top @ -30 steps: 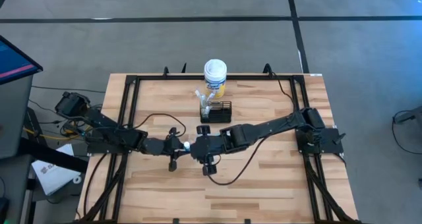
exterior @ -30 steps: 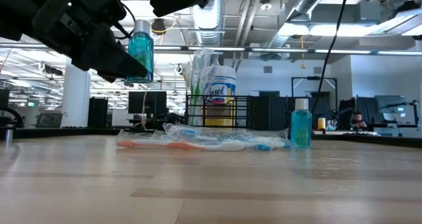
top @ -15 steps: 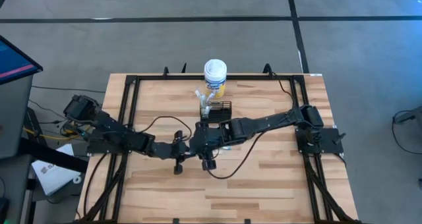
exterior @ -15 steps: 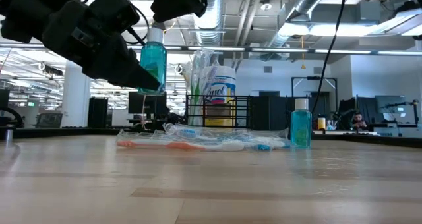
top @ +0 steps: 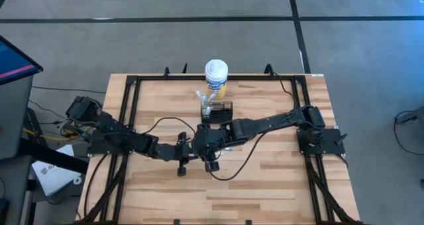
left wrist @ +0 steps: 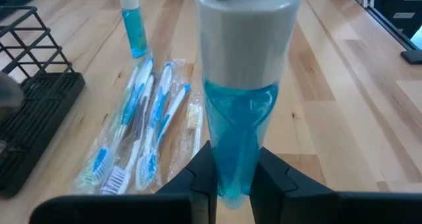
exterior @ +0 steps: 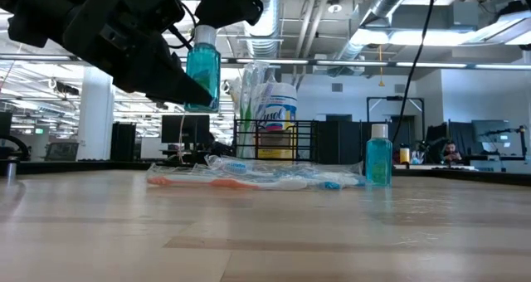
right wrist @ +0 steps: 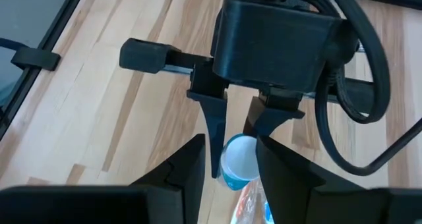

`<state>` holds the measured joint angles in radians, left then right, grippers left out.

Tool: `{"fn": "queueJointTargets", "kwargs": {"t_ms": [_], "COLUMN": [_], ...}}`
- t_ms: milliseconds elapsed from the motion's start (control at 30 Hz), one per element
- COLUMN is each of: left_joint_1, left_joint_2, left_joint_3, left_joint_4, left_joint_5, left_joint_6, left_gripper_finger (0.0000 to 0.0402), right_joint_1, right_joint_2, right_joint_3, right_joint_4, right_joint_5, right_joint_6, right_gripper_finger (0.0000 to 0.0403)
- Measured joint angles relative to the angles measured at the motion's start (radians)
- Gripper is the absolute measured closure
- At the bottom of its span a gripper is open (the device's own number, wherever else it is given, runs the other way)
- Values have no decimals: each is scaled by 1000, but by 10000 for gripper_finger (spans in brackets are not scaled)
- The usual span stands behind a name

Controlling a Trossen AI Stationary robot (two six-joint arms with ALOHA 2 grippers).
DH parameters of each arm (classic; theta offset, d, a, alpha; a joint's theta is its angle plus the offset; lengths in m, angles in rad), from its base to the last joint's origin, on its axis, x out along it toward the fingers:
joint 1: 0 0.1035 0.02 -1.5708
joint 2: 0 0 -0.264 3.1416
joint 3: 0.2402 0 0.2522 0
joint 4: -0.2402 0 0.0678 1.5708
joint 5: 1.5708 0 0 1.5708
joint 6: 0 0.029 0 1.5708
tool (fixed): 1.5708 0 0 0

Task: Pick & Place toothbrushing station
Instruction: Put the blue mouthwash bottle into the black wire organizer

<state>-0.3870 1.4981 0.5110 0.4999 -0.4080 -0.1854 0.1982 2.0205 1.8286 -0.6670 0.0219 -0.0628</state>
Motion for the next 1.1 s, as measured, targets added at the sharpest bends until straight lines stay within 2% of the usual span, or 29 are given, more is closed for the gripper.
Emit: {"fn": "queueJointTargets", "kwargs": {"t_ms": [467,867,1100], "left_joint_1": [0,0,0], "left_joint_2": [1,-3,-3], "left_joint_3": [1,6,5], "left_joint_4": [-7,6,-2], "left_joint_5": [-1,-2,-2], "left_joint_6": [1,2,2], "left_gripper_finger": [358,358,358], "right_joint_1": [-5,-18,-16], "right_joint_2": [11,17,16], "right_joint_3": [-2,-5,-5], "right_joint_4": [21,21,19], "right_joint_5": [0,8,7], "right_joint_6": [-65,-70,-70], "right_gripper_finger": [274,210,208]}}
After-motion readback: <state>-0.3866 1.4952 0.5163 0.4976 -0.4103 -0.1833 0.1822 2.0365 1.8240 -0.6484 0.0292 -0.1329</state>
